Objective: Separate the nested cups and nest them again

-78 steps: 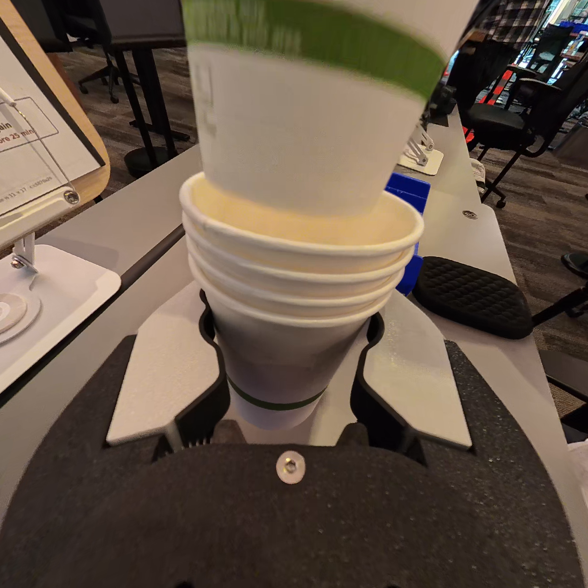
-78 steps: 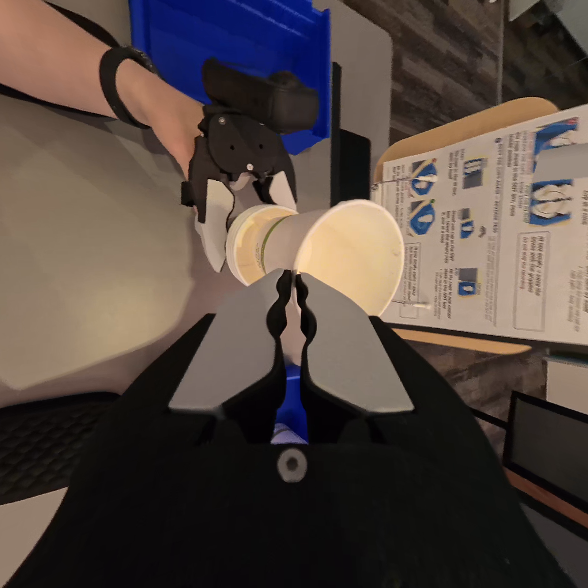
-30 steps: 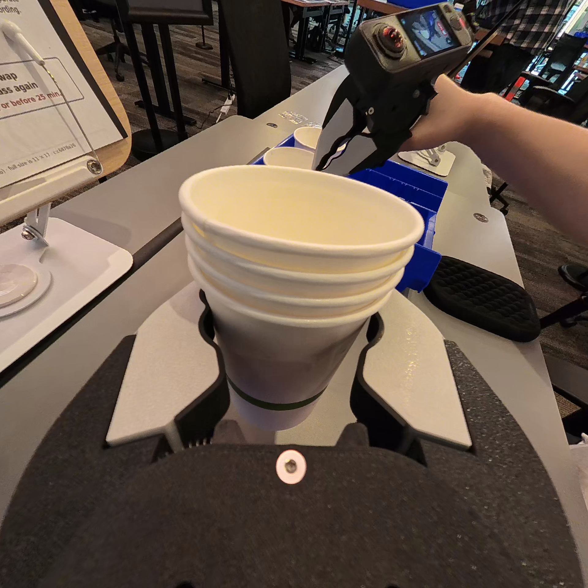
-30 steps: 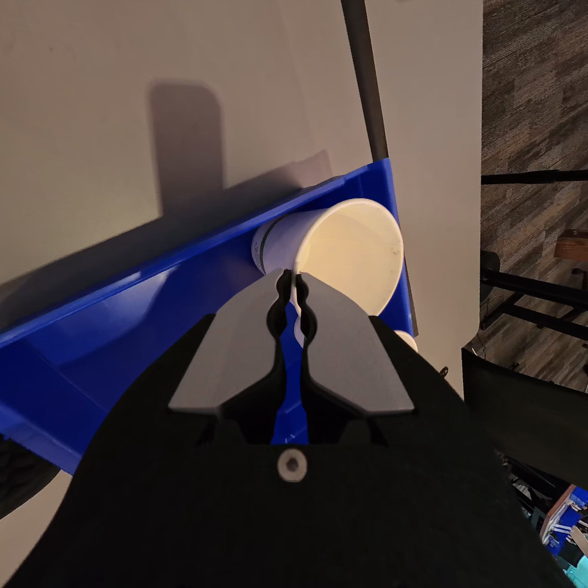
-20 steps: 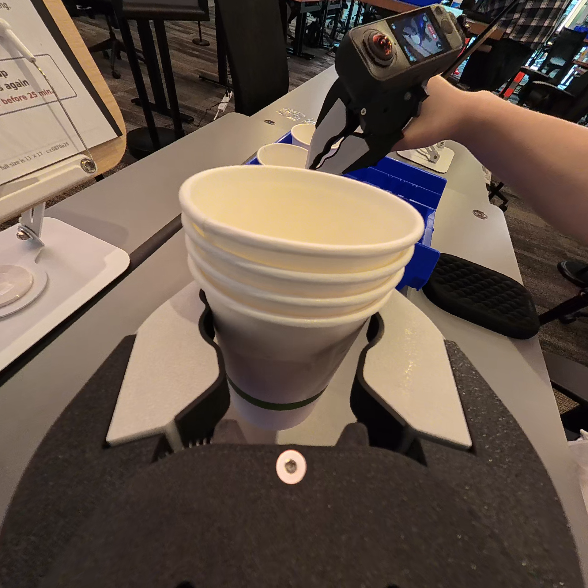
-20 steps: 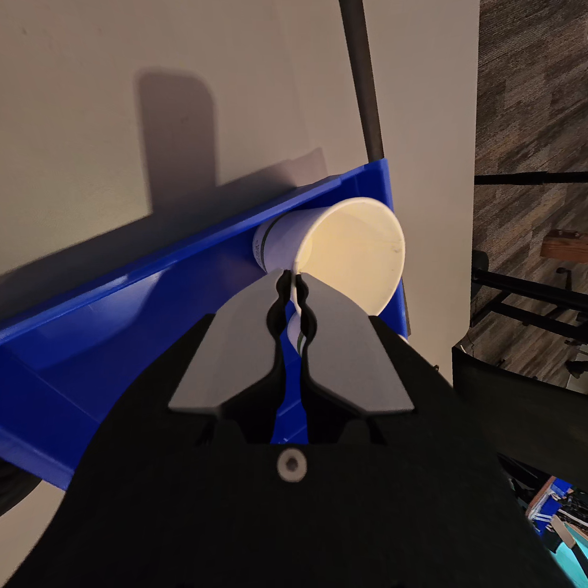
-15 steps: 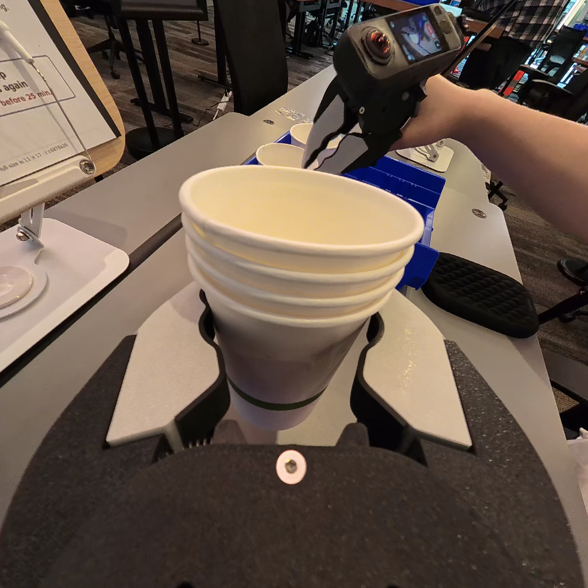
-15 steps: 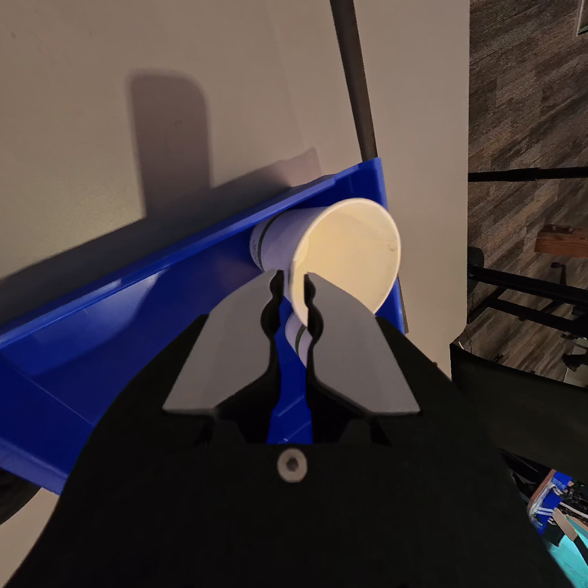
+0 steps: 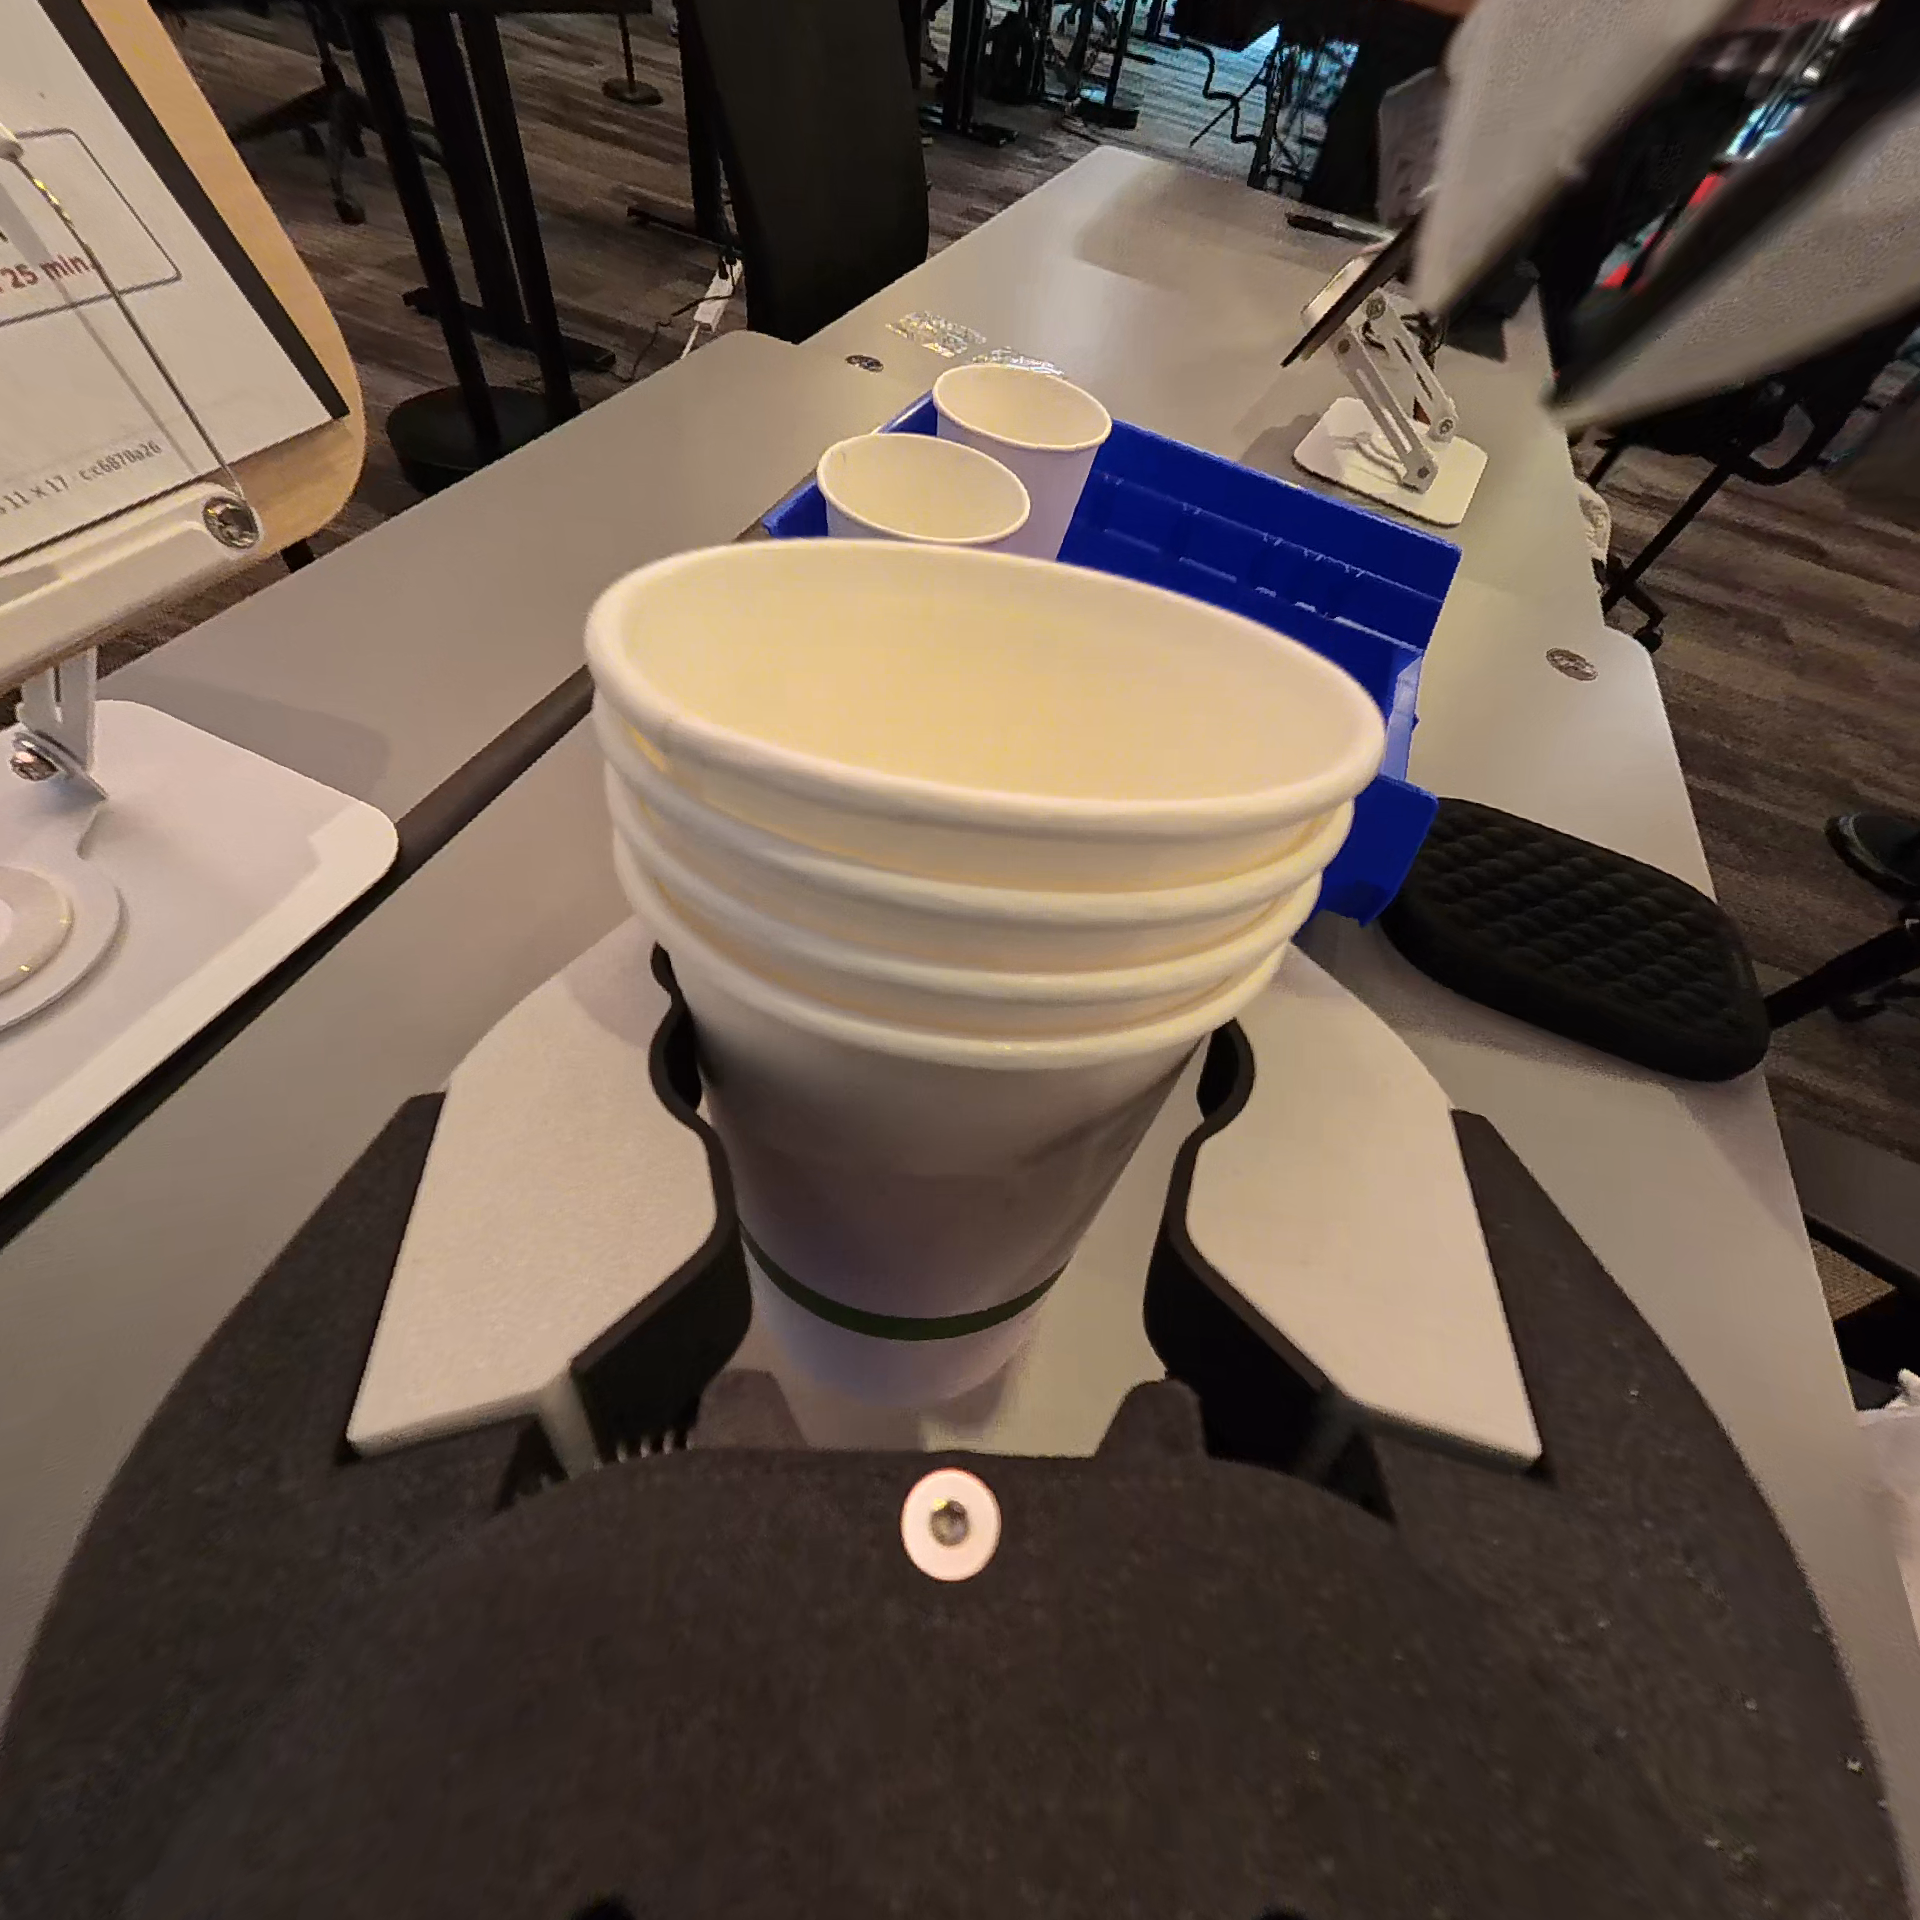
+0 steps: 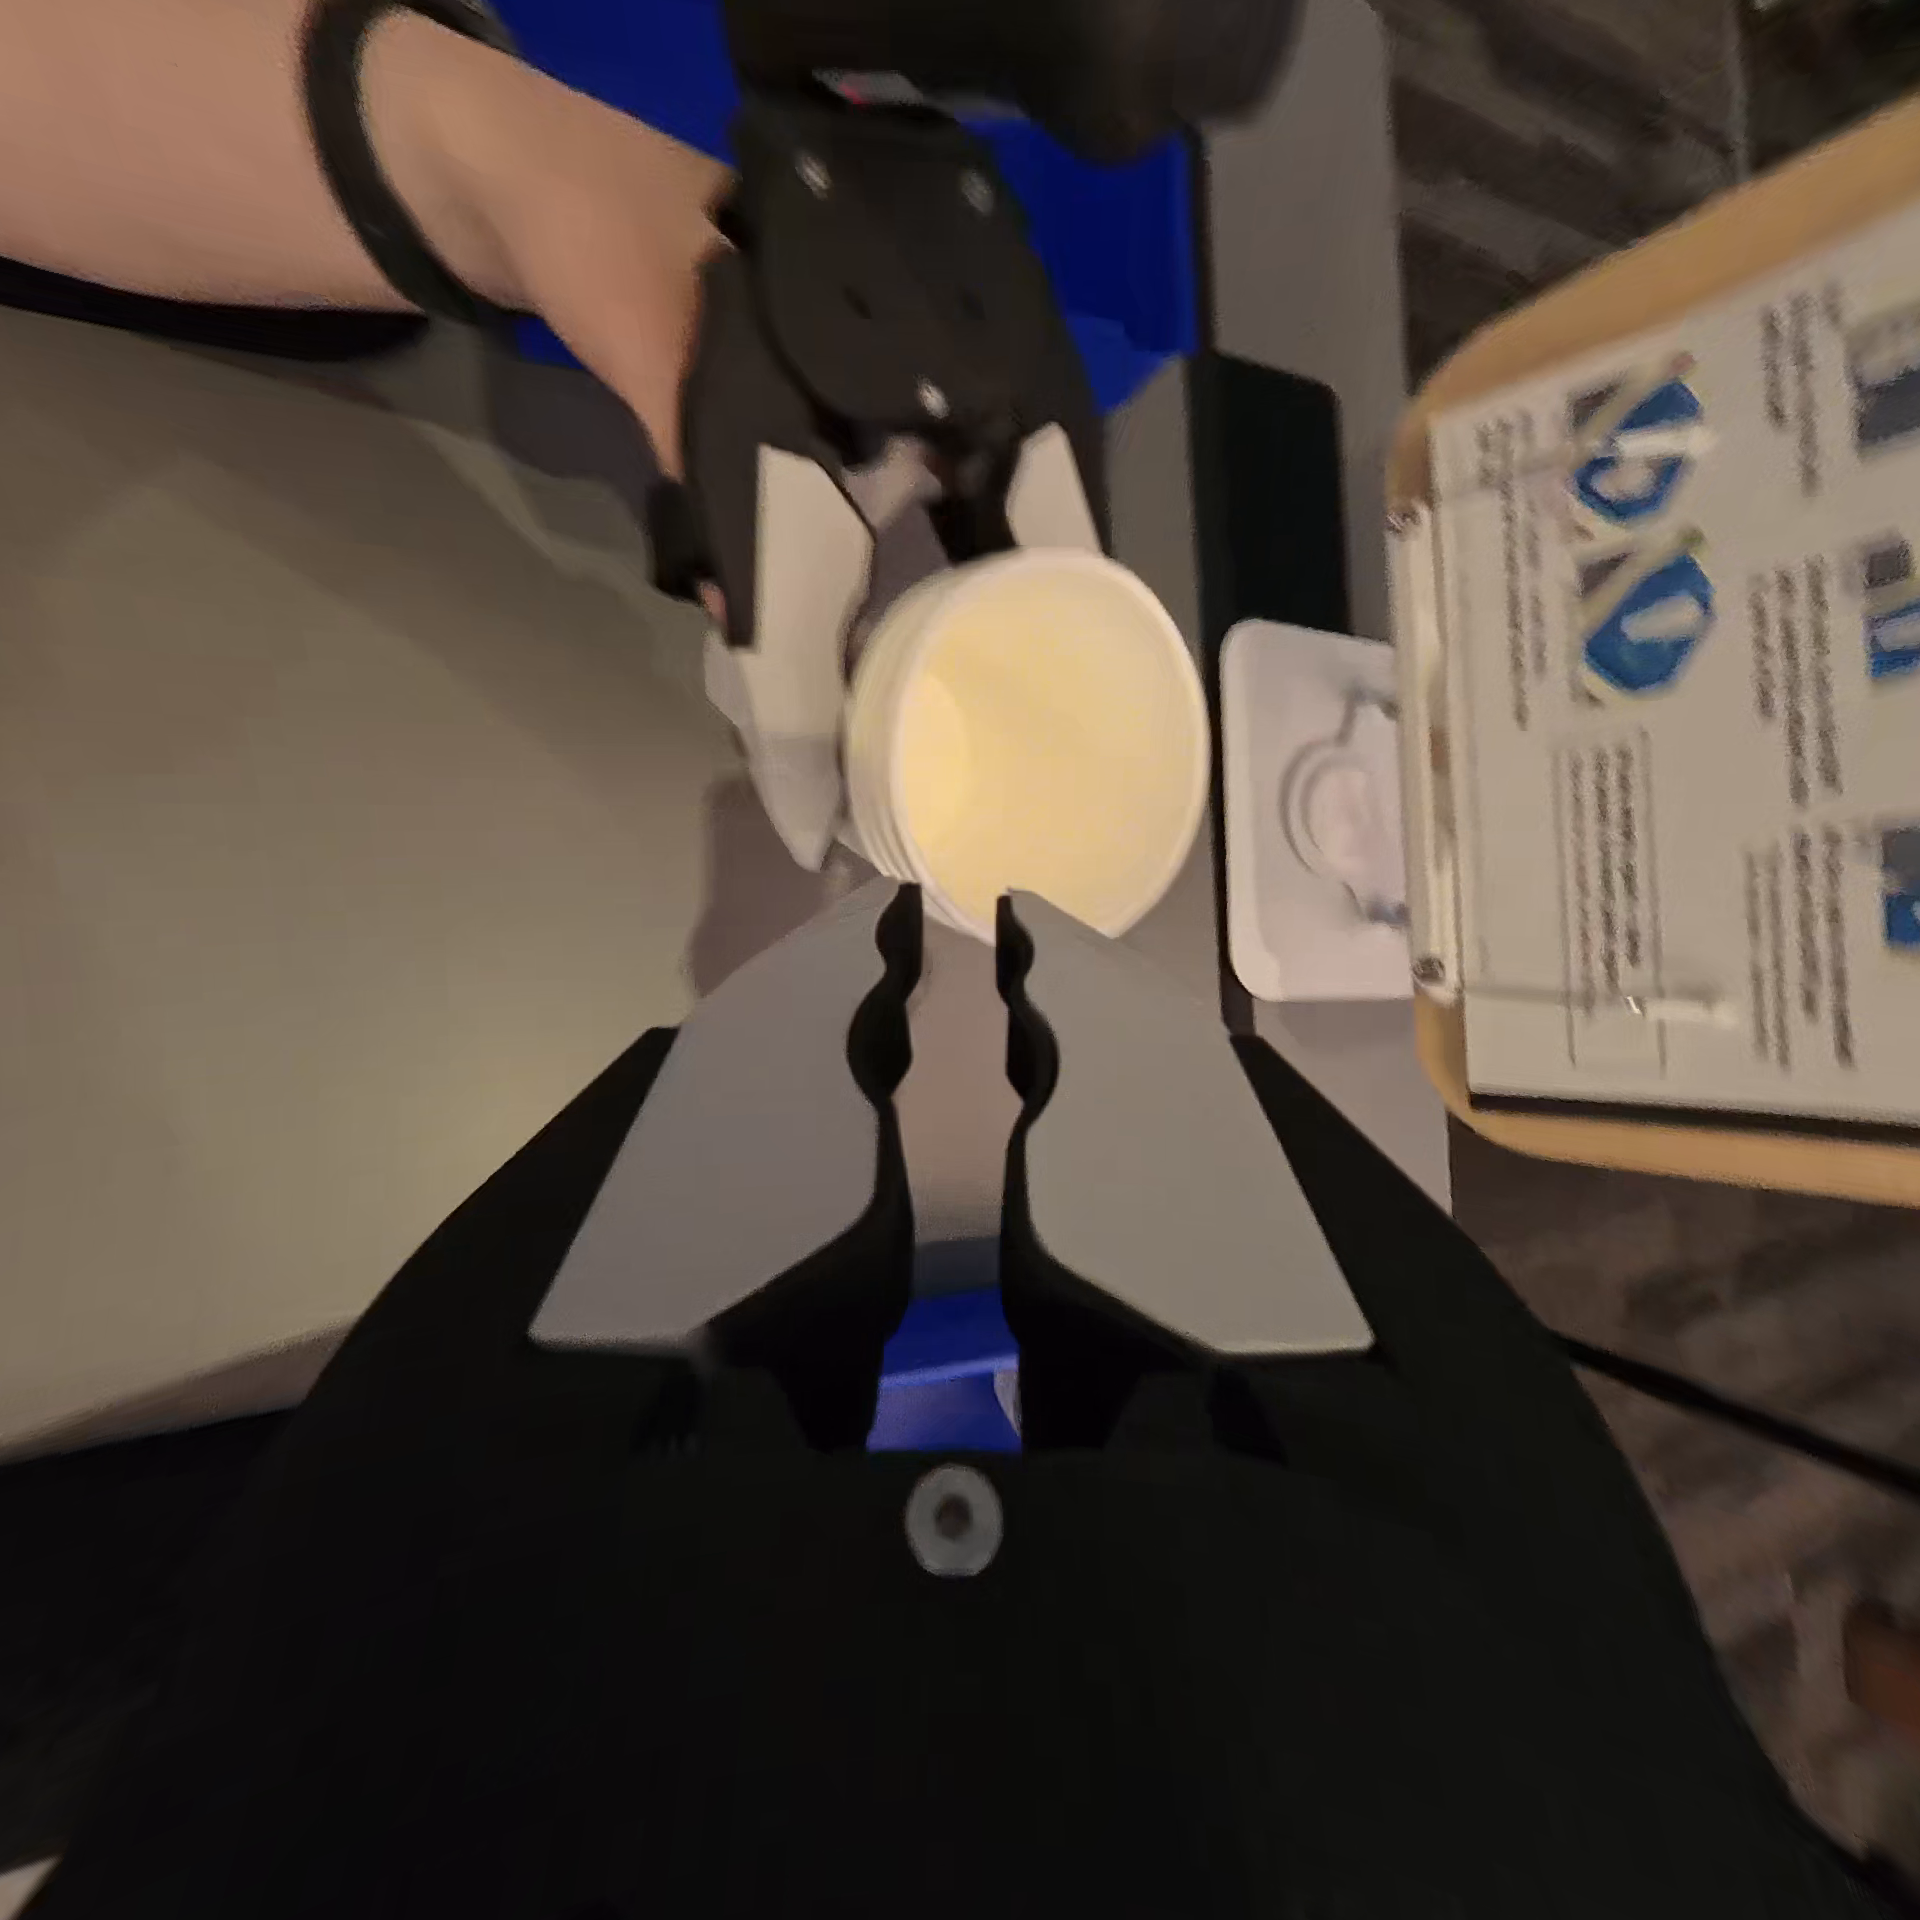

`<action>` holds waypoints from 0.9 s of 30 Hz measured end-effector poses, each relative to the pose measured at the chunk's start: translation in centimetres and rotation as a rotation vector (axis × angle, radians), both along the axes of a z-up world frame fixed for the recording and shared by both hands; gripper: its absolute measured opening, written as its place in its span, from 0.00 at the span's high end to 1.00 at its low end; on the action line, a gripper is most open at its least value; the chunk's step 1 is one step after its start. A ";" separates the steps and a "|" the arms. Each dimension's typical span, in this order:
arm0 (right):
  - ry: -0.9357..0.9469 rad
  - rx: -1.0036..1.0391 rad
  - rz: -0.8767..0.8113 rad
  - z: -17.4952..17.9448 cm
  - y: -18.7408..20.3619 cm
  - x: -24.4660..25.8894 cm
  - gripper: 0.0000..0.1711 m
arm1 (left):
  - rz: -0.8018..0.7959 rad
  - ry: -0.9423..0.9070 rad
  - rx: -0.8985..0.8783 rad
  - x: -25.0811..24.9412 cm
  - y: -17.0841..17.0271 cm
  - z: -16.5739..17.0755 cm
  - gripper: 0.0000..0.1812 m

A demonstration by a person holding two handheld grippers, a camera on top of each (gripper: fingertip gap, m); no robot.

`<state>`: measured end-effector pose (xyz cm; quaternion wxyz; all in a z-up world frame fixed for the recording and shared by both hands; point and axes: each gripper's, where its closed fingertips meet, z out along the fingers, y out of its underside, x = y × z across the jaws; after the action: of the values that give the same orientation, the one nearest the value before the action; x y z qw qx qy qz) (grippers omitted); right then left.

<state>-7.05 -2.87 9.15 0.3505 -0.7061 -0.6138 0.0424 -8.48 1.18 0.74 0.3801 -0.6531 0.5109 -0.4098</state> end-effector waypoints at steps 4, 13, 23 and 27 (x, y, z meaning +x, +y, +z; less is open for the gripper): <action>-0.088 -0.028 0.059 -1.2 -0.5 -2.5 0.92 | -0.005 0.002 0.006 0.1 -0.2 0.1 0.47; -0.127 -0.101 0.058 -3.2 0.0 -2.6 0.96 | -0.016 0.002 0.011 0.2 -0.5 0.2 0.47; -0.119 -0.133 0.076 -3.3 -0.5 -2.5 0.98 | -0.035 0.008 0.014 0.4 -0.9 0.1 0.47; -0.116 -0.135 0.078 -3.0 -0.7 -2.5 0.98 | -0.039 -0.005 0.011 0.5 -1.1 0.3 0.47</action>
<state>-9.58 -3.53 6.13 0.2641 -0.7049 -0.6559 0.0561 -7.97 0.08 1.08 0.3768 -0.6398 0.5248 -0.4162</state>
